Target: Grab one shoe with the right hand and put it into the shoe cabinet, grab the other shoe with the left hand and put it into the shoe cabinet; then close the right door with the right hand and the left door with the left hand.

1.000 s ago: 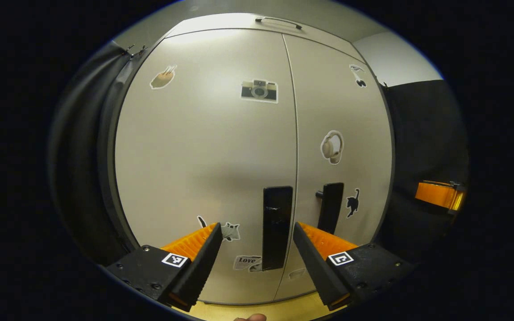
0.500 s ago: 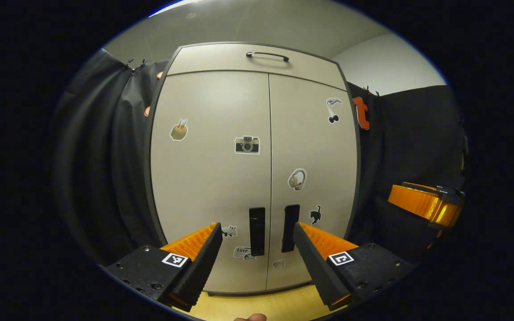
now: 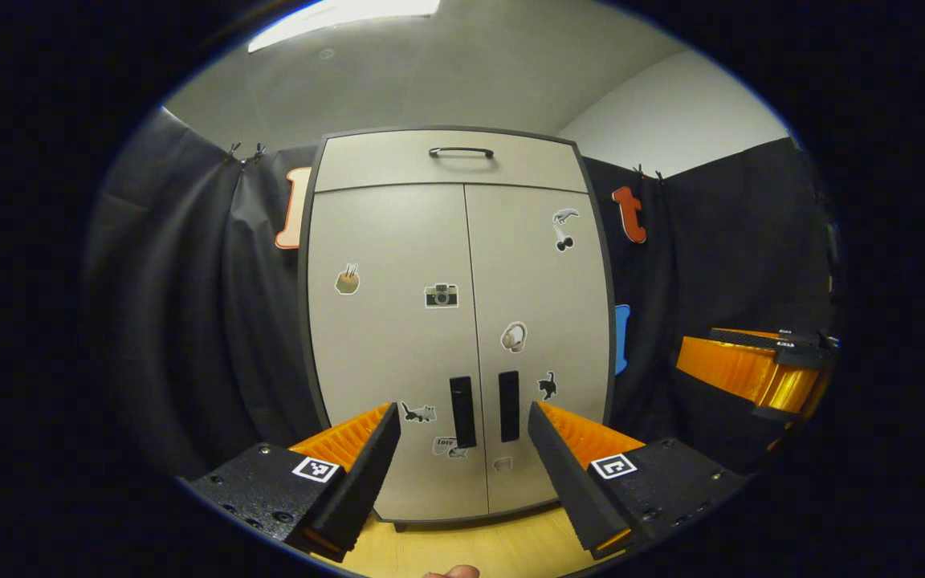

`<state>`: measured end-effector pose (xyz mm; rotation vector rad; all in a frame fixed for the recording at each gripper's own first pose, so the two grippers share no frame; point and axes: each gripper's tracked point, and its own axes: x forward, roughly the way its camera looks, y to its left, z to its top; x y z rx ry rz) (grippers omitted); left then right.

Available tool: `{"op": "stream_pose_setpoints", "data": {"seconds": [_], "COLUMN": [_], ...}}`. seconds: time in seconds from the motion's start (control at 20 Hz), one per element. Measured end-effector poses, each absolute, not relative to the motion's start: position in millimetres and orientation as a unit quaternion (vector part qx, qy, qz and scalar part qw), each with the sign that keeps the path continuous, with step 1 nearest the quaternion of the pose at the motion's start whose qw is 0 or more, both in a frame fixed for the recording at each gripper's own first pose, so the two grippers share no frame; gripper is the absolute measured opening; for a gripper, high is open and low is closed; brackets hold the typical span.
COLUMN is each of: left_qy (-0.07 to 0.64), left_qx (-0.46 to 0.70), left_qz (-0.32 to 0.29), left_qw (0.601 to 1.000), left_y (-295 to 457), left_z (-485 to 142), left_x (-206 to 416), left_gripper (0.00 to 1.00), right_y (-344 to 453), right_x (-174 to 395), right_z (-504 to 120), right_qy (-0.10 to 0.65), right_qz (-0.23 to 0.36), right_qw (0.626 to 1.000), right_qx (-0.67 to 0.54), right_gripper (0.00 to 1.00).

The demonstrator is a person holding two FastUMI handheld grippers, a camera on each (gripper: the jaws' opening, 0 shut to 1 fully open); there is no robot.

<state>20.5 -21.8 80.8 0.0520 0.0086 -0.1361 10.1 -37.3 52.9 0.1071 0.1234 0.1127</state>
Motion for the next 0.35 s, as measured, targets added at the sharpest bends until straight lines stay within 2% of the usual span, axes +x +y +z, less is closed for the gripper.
{"op": "stream_pose_setpoints", "data": {"seconds": [0.35], "left_qy": [0.004], "left_qx": [0.031], "left_qz": [-0.079], "left_qw": [0.996], "left_y": [-40], "left_z": [81], "left_x": [9], "left_gripper": [0.98], "right_y": [-49], "right_x": [-13], "right_z": [54], "right_qy": [0.063], "right_qz": [0.052], "right_qw": [0.995], "right_qx": [0.050], "right_gripper": [0.78]}}
